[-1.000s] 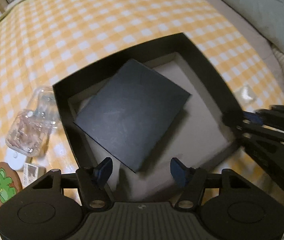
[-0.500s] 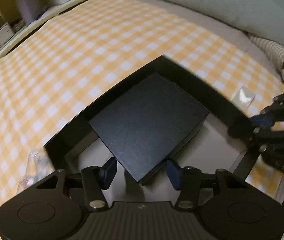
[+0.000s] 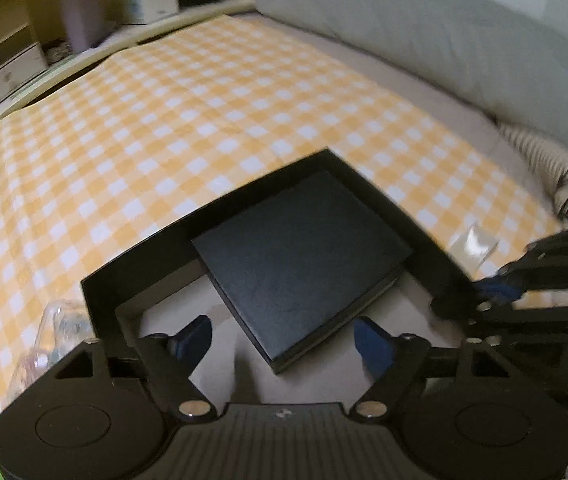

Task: Organize rigid objects
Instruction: 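Lower the black box into the open black tray and open the left gripper, then move the left gripper back to the cork elephant coaster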

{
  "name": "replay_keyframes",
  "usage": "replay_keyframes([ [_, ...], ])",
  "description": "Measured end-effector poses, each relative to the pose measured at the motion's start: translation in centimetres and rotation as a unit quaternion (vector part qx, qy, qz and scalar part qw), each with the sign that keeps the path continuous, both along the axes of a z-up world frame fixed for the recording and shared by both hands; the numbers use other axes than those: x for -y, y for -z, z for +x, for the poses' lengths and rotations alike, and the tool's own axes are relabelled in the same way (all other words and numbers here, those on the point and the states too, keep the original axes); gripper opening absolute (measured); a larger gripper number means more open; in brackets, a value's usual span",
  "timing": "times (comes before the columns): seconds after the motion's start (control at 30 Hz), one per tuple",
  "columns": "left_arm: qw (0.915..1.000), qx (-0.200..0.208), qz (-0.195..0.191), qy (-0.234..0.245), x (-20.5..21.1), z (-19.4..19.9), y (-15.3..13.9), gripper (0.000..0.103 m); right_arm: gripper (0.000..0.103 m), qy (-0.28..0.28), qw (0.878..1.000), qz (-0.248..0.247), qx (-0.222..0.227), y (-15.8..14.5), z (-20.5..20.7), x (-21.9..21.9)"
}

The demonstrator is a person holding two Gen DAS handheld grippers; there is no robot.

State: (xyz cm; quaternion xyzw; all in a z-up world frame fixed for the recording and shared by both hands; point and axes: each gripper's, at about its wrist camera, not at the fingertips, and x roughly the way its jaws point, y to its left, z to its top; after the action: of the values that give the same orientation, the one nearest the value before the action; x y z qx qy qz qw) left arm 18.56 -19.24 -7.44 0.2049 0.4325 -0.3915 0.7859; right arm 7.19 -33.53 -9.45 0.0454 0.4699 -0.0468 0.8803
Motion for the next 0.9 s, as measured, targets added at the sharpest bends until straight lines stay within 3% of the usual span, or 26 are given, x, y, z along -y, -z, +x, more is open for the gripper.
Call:
replay_keyframes([
  [0.23, 0.9974, 0.044, -0.044, -0.037, -3.6, -2.5, -4.1, 0.101, 0.007, 0.004, 1.0, 0.0, 0.003, 0.0, -0.3, 0.1],
  [0.43, 0.9886, 0.088, -0.091, -0.082, -7.9, -4.2, -8.2, 0.103, 0.007, 0.008, 1.0, -0.005, 0.01, 0.1, -0.4, 0.0],
  [0.63, 0.9694, 0.155, -0.131, -0.138, -12.4, -5.3, -11.0, 0.103, 0.007, 0.016, 1.0, 0.001, 0.014, 0.2, -0.5, 0.1],
  [0.9, 0.9463, 0.18, -0.118, -0.241, -18.5, -3.9, -11.1, 0.103, 0.006, 0.021, 1.0, -0.001, 0.019, 0.2, -0.7, 0.0],
])
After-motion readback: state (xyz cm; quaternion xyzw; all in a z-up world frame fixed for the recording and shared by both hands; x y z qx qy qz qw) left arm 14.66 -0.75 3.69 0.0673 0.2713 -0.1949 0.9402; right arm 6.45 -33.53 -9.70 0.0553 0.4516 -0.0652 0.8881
